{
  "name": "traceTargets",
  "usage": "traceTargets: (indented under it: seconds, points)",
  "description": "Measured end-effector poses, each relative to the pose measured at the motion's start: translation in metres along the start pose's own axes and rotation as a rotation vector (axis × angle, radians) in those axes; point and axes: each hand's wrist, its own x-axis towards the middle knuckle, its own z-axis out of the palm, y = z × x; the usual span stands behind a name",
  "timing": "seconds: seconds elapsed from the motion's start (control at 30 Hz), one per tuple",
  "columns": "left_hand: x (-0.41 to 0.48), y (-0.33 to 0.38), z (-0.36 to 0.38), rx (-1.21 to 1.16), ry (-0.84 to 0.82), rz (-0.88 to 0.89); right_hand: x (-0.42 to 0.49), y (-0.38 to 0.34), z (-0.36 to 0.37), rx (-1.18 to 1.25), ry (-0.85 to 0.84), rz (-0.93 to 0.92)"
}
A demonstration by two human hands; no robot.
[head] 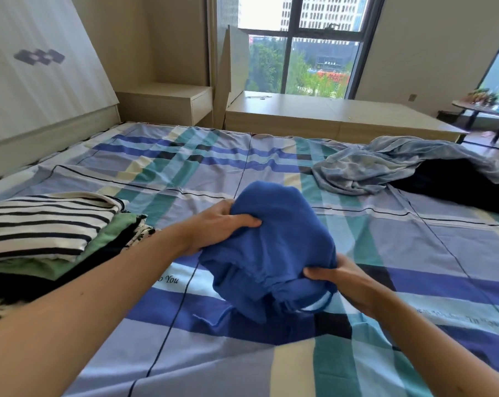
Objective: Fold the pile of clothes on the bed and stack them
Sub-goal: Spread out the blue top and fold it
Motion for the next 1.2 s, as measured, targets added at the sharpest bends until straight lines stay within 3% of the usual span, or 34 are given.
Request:
traceTargets:
  seconds: [0.2,0.5,0.87,0.97,1.07,1.2]
  points:
    - [-0.016,0.024,-0.028,-0.087,0.210,0.016,0.009,-0.048,0.014,0.287,0.062,-0.082]
    - [-0.063,0.108,-0.158,-0.089,0.486,0.127,0.041,-0.228,0.082,0.133,0.041,-0.344]
    - [-0.178,0.225,-0.348,0.196,0.828,0.189,0.066,-0.439,0.241,0.128,-0.139,-0.640]
    - [-0.194,0.222,-0.367,0.234,0.897,0.152,0.080,-0.449,0.270,0.132,-0.172,-0.619]
    - [-0.192,0.189,-0.378,0.236,0.823,0.013,0.107,-0.420,0.289,0.104,-0.223,-0.495]
    - [-0.171,0.087,-0.383,0.111,0.662,-0.255,0.151,-0.331,0.307,0.024,-0.219,-0.273]
